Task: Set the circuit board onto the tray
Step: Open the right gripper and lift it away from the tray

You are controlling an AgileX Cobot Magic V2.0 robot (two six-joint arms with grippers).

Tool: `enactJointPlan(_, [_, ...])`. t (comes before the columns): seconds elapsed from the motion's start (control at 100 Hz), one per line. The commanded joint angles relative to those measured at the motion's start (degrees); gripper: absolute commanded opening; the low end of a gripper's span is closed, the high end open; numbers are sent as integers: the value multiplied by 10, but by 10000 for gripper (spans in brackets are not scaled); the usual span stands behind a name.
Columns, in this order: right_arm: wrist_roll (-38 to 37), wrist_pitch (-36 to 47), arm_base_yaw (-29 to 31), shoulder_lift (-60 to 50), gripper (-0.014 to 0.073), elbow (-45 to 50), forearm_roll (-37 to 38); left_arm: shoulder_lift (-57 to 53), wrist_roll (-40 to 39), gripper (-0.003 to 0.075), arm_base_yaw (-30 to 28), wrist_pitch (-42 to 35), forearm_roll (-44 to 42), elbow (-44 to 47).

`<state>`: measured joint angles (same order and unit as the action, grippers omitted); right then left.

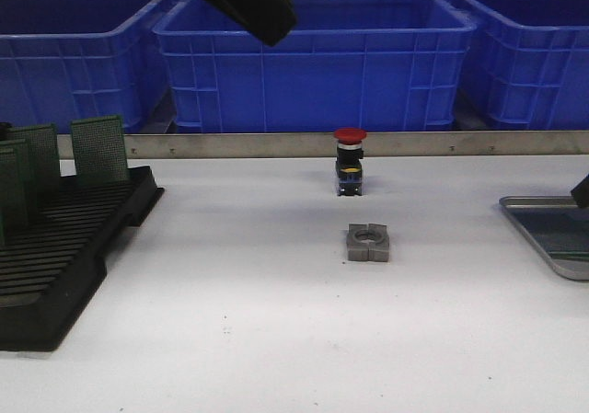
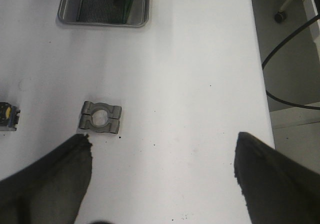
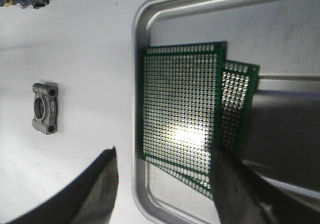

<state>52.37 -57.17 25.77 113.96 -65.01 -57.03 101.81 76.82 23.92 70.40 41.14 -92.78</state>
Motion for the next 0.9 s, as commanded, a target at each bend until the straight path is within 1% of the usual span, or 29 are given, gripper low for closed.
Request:
enactJointPlan(0.0, [2, -19, 3, -27, 442, -15, -19, -24, -6, 554, 4, 24, 38, -14])
enactJointPlan(0.18, [2, -29, 3, -28, 442, -15, -19, -24, -6, 554, 4, 19, 41, -14])
enactJointPlan(0.32, [2, -26, 3, -40, 442, -15, -19, -36, -8, 551, 4, -11, 51, -14])
enactJointPlan(0.47, [2, -7, -13, -81, 442, -15, -19, -67, -48, 549, 2, -49, 36, -14])
enactJointPlan(0.62, [2, 42, -61, -143, 439, -15, -3, -102, -119, 549, 1, -100, -15, -12])
enactJointPlan(0.71, [2, 72, -97, -187, 435, -15, 2, -127, -156, 549, -16, -144, -18, 1])
enactJointPlan(0.89, [2, 131, -165, -276, 435, -14, 13, -197, -171, 549, -71, -230, -6, 63])
